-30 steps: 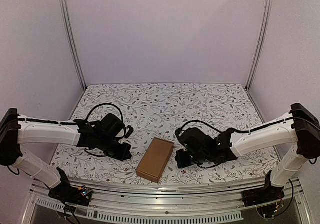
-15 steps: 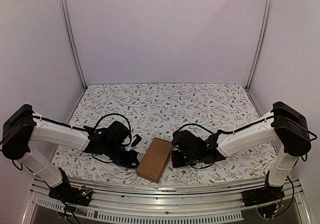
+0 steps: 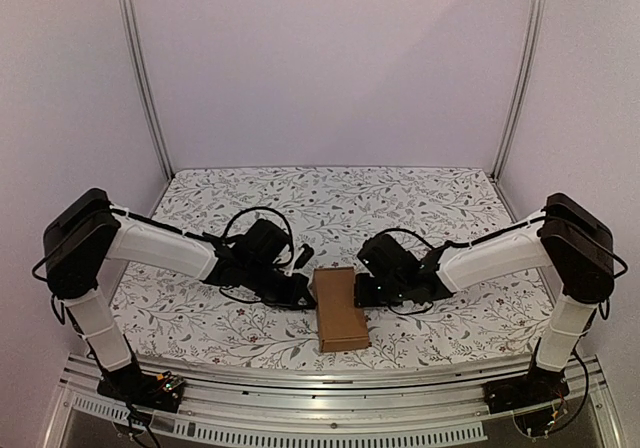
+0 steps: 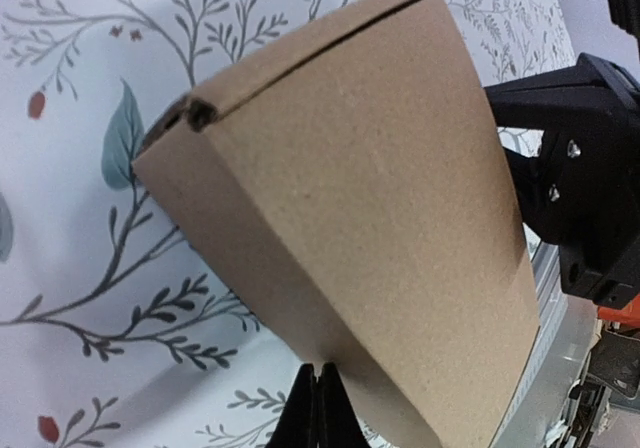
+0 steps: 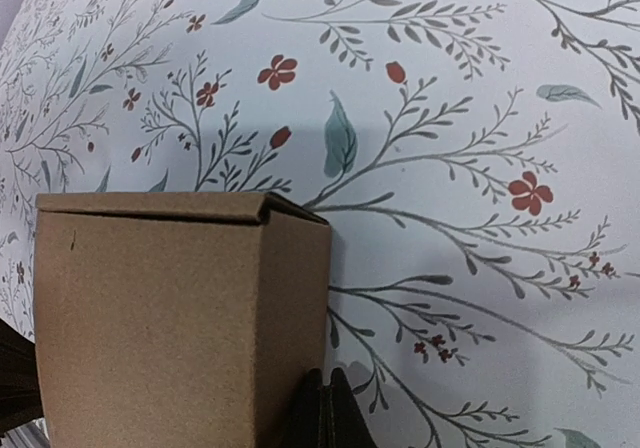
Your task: Fold the paper box
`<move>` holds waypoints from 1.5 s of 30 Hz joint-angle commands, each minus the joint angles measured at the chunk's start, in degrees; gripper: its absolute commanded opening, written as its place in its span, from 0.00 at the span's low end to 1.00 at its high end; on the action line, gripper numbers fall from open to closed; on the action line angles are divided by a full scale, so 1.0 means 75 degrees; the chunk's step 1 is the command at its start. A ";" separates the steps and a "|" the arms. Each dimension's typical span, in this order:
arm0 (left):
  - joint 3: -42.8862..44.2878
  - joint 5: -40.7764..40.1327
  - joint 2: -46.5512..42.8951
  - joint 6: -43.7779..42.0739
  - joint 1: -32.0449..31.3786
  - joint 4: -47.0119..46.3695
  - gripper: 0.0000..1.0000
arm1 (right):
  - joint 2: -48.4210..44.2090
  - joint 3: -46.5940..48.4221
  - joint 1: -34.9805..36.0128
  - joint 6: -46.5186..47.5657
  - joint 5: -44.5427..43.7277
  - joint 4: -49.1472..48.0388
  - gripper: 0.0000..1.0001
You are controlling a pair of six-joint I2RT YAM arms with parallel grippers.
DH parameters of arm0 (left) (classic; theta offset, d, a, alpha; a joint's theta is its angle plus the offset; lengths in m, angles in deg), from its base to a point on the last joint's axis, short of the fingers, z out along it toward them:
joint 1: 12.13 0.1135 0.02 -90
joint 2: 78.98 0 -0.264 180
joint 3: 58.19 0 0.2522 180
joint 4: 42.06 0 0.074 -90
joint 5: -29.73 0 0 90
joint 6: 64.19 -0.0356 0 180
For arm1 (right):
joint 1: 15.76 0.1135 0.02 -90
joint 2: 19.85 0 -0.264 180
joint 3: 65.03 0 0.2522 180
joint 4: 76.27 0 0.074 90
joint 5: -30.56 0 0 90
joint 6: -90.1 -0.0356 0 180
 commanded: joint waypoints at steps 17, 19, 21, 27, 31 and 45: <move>0.1437 -0.1619 -0.0979 -0.1202 0.0889 0.2078 0.24 | -0.1134 0.0569 -0.1262 0.2553 -0.0487 0.1583 0.39; 0.1519 -0.1906 -0.1412 -0.1377 0.0889 0.2457 0.33 | -0.1551 0.0505 -0.1272 0.2774 -0.0718 0.1885 0.66; 0.1572 -0.2158 -0.1840 -0.1531 0.0889 0.2770 0.41 | -0.2010 0.0531 -0.1266 0.2971 -0.0958 0.2296 0.96; 0.1783 -0.2726 -0.2912 -0.1868 0.0889 0.3730 0.98 | -0.3271 0.0528 -0.1270 0.3348 -0.1410 0.3226 0.99; 0.1846 -0.2995 -0.3636 -0.2047 0.0889 0.4328 0.99 | -0.4118 0.0423 -0.1267 0.3334 -0.1819 0.3626 0.99; 0.0957 -0.4300 -0.6883 -0.3283 0.0889 0.5454 0.99 | -0.6762 -0.0355 -0.1271 0.2679 -0.2995 0.4530 0.99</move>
